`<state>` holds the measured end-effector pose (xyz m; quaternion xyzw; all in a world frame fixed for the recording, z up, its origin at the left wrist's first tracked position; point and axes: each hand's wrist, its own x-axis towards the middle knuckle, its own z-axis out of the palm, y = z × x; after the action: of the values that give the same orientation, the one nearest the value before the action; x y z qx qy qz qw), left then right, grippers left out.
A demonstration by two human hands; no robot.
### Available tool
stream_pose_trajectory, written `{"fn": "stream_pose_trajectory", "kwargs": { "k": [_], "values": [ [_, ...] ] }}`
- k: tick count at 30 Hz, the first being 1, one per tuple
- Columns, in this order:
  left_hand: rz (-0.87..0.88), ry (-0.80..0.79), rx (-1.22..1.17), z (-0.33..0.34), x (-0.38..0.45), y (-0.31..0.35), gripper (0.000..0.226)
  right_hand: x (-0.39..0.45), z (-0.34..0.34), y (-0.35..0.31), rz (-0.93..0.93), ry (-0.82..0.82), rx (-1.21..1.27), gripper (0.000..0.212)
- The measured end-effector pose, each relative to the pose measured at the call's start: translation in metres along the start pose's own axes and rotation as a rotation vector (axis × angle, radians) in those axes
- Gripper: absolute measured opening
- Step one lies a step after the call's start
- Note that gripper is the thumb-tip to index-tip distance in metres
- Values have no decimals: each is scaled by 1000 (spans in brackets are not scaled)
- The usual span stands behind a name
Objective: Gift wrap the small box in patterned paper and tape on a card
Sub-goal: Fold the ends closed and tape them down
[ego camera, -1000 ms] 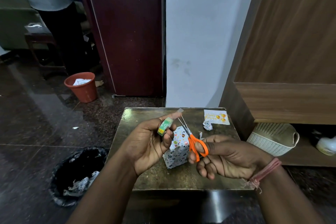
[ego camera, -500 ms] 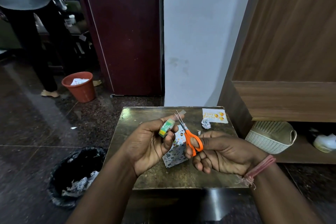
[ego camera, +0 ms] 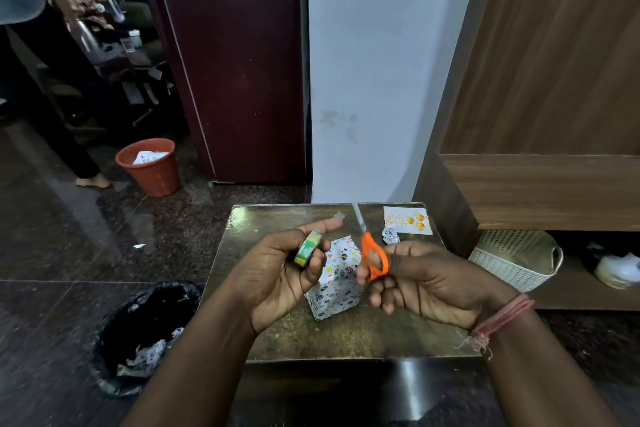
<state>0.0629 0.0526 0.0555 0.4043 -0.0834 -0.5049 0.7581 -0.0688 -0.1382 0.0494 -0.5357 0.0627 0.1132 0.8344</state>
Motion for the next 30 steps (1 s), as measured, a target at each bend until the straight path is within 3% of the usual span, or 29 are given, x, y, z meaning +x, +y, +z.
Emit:
{"fn": "stream_pose_trajectory", "kwargs": {
  "k": [3, 5, 7, 9, 11, 16, 22, 25, 27, 30],
  "values": [
    [56, 39, 46, 0, 2, -2, 41, -1, -10, -2, -84, 348, -31, 19],
    [103, 62, 83, 2, 3, -3, 40, 1, -22, 3, 53, 622, -496, 21],
    [145, 74, 117, 5, 3, -5, 40, 4, -31, 14, 279, 783, -1050, 28],
    [175, 84, 142, 8, 4, -6, 40, 10, -33, 29, 382, 892, -1304, 26],
    [193, 90, 150, 12, 3, -7, 40, 18, -35, 40, 354, 939, -1413, 16],
    [185, 84, 237, 15, -3, -7, 43, 34, -45, 64, 329, 1060, -1413, 33],
    [192, 76, 238, 16, -1, -7, 46, 36, -45, 74, 189, 1019, -1443, 42],
    [189, 74, 258, 16, 0, -8, 46, 31, -34, 60, 146, 1044, -1514, 30],
    [186, 74, 270, 15, 1, -9, 46, 31, -25, 47, 22, 1105, -1485, 23],
    [171, 76, 274, 15, 2, -9, 46, 31, -3, 26, -304, 1077, -1105, 26]
  ]
}}
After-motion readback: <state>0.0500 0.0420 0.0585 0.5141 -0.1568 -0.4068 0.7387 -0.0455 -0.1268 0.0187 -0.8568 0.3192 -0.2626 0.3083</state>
